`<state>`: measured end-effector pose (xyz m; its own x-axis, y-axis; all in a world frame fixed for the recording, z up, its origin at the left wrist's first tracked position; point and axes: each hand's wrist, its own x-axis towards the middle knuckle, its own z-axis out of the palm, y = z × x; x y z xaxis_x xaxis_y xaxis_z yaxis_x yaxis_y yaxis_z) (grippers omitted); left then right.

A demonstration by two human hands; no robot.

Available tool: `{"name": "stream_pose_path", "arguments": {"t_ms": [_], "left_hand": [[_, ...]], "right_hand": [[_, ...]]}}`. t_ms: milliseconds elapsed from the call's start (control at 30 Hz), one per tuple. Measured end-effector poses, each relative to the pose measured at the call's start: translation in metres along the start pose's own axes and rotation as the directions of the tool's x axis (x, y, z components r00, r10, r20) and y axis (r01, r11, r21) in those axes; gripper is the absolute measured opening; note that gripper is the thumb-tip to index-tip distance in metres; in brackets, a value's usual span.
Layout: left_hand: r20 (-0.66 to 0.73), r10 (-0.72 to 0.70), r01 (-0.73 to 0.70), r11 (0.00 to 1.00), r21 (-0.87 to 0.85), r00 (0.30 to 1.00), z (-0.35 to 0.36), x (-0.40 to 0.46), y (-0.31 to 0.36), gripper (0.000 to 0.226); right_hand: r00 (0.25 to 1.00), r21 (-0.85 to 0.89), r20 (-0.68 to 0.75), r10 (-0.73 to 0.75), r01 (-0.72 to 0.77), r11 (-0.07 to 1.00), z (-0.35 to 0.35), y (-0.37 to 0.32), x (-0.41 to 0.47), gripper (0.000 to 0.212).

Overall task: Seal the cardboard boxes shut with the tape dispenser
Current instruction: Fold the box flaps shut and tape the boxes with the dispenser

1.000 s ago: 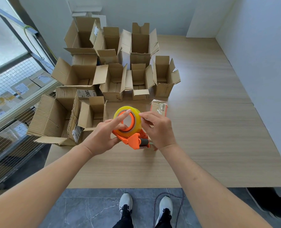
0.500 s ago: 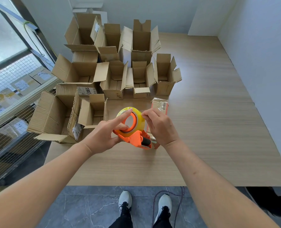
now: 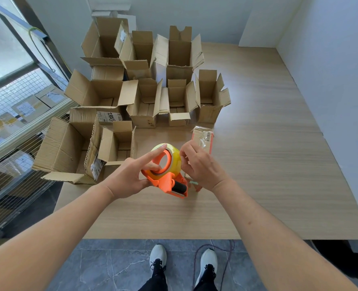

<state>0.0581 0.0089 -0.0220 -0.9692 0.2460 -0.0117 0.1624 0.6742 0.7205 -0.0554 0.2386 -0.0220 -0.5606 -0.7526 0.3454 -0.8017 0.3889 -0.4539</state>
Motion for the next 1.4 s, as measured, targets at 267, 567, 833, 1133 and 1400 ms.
{"name": "stream_pose_path", "arguments": {"t_ms": [267, 567, 833, 1133, 1400], "left_hand": [[-0.011, 0.020, -0.019, 0.998, 0.056, 1.000, 0.001, 0.000, -0.007, 0.097], [-0.037, 0.051, -0.051, 0.999, 0.021, 0.998, -0.005, 0.007, -0.001, 0.096], [0.019, 0.039, -0.039, 0.999, 0.023, 0.999, 0.000, 0.014, 0.000, 0.093], [0.136, 0.087, -0.115, 0.970, 0.213, 0.987, -0.011, 0.005, -0.027, 0.064], [0.128, 0.151, -0.174, 0.967, 0.189, 0.980, -0.020, 0.011, -0.025, 0.074]], "right_hand": [[0.995, 0.226, 0.059, 0.075, -0.086, 0.970, -0.010, 0.008, -0.001, 0.012], [0.979, 0.254, -0.158, 0.128, -0.085, 0.964, -0.002, 0.015, -0.001, 0.013], [0.977, 0.098, -0.031, 0.210, -0.206, 0.974, 0.008, 0.017, -0.004, 0.004], [0.908, 0.171, 0.188, 0.375, -0.406, 0.898, 0.000, 0.015, -0.009, 0.006], [0.806, 0.513, 0.215, 0.551, -0.573, 0.639, -0.009, 0.008, 0.010, 0.017]]}}
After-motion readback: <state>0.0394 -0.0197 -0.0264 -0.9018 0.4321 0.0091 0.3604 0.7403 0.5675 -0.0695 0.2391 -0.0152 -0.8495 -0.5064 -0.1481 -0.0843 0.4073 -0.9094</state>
